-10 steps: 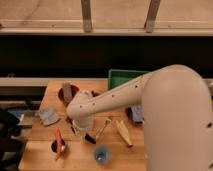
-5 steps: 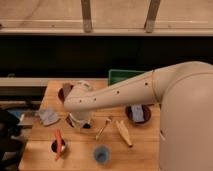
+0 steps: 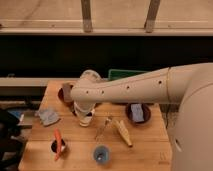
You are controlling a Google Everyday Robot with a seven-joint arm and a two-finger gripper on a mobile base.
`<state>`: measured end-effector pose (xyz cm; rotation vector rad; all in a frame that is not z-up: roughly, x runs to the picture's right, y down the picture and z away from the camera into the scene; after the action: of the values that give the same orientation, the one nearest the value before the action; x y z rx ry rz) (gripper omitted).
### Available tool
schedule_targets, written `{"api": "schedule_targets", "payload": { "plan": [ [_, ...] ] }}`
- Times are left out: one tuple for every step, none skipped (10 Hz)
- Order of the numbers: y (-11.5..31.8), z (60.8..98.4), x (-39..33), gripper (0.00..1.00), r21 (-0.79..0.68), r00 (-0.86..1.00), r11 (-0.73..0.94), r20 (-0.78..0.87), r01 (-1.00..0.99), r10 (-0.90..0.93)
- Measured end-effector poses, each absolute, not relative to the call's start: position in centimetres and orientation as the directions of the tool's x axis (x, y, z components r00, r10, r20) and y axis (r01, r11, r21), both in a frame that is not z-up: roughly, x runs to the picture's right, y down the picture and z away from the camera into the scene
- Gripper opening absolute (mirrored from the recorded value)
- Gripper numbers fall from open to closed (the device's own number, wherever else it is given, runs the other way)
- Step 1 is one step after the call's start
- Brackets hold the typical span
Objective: Place brush in plastic cup
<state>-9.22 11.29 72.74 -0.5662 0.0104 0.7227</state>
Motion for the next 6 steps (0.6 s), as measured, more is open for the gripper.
{"api": "schedule_targets", "payload": {
  "plan": [
    [10.3, 72.8, -8.8, 0.0, -0.482, 0.748, 0.604, -0.187, -0.635, 0.637],
    [8.9, 72.6, -8.1, 0.0, -0.472, 0.73, 0.596, -0.167, -0.649, 0.663],
    [7.9, 72.1, -8.0, 0.0, -0.466, 0.72, 0.594, -0.149, -0.656, 0.678],
    [6.8, 71.6, -7.8, 0.0, -0.455, 0.713, 0.596, -0.134, -0.661, 0.689],
    [5.5, 70.7, -7.6, 0.0, -0.434, 0.706, 0.603, -0.118, -0.669, 0.699],
    [4.8, 70.2, -7.1, 0.0, -0.412, 0.696, 0.603, -0.116, -0.683, 0.709]
  ]
}}
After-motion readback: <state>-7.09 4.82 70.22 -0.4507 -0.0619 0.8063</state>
